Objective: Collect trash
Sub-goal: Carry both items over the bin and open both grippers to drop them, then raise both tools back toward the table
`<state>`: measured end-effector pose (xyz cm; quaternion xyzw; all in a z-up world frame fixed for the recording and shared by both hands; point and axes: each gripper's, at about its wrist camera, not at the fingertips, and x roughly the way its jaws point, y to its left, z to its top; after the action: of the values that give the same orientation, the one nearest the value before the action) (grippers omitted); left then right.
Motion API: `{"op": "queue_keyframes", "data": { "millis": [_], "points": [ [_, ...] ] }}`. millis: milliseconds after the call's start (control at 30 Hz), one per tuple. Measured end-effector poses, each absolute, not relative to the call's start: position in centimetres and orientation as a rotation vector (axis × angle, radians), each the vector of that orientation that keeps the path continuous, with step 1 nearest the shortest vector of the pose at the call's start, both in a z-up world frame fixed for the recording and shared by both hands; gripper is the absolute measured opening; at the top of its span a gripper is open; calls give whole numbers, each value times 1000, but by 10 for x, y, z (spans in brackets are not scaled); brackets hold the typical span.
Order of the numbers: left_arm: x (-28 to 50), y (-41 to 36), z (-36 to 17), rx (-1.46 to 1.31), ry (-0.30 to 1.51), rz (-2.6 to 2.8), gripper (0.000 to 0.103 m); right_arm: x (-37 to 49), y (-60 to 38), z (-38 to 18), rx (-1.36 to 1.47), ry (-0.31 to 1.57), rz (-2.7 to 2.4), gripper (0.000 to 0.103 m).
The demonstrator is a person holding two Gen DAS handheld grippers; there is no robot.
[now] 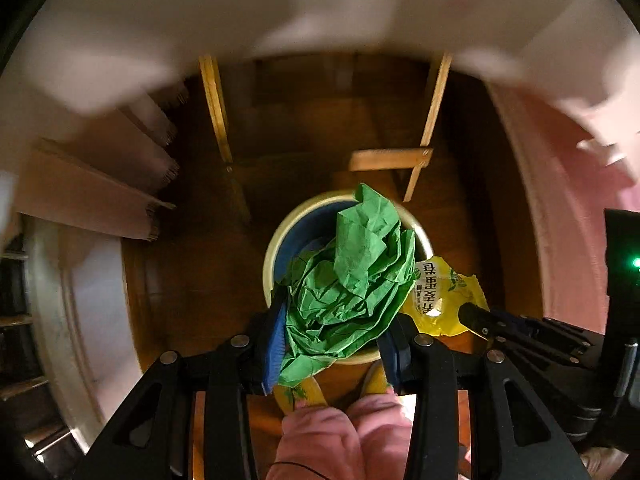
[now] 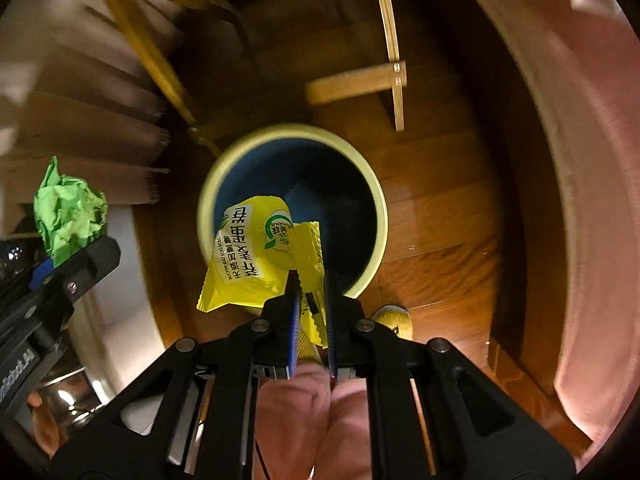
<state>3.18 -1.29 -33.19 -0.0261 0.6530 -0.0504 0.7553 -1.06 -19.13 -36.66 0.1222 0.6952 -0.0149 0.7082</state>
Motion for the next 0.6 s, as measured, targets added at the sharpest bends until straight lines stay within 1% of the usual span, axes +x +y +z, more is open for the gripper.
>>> {"op": "queue_keyframes", "data": {
  "millis": [100, 133, 167, 200, 233, 267, 300, 333, 367, 467, 600],
  "points": [
    [36, -21, -365, -41, 1443, -119, 43, -7, -197, -404, 268, 1563, -62, 9],
    [38, -23, -373, -33, 1447, -125, 48, -5, -199, -413, 271, 1566, -69, 9],
    [42, -25, -384, -30, 1451, -136, 52, -4, -202, -422, 277, 1568, -76, 16],
    [47, -24, -388, -25, 1459, -140, 64, -2, -203, -428, 278, 1572, -84, 20],
    [48, -23, -393, -19, 1464, -136, 74, 0, -203, -432, 284, 1575, -85, 28],
    [48, -21, -399, -15, 1455, -126, 76, 0, -205, -435, 295, 1572, -80, 29],
    [48, -21, -400, -10, 1454, -117, 80, 3, -204, -436, 296, 1568, -78, 29],
    [49, -21, -401, -6, 1452, -107, 85, 3, -204, -436, 297, 1563, -69, 32],
    [50, -17, -402, -8, 1453, -104, 87, 5, -204, -435, 297, 1560, -59, 36],
    [51, -8, -399, -5, 1448, -92, 88, 9, -200, -425, 293, 1543, -43, 39],
    [46, 0, -374, -7, 1445, -78, 88, 12, -193, -400, 300, 1536, -16, 45]
  ]
}}
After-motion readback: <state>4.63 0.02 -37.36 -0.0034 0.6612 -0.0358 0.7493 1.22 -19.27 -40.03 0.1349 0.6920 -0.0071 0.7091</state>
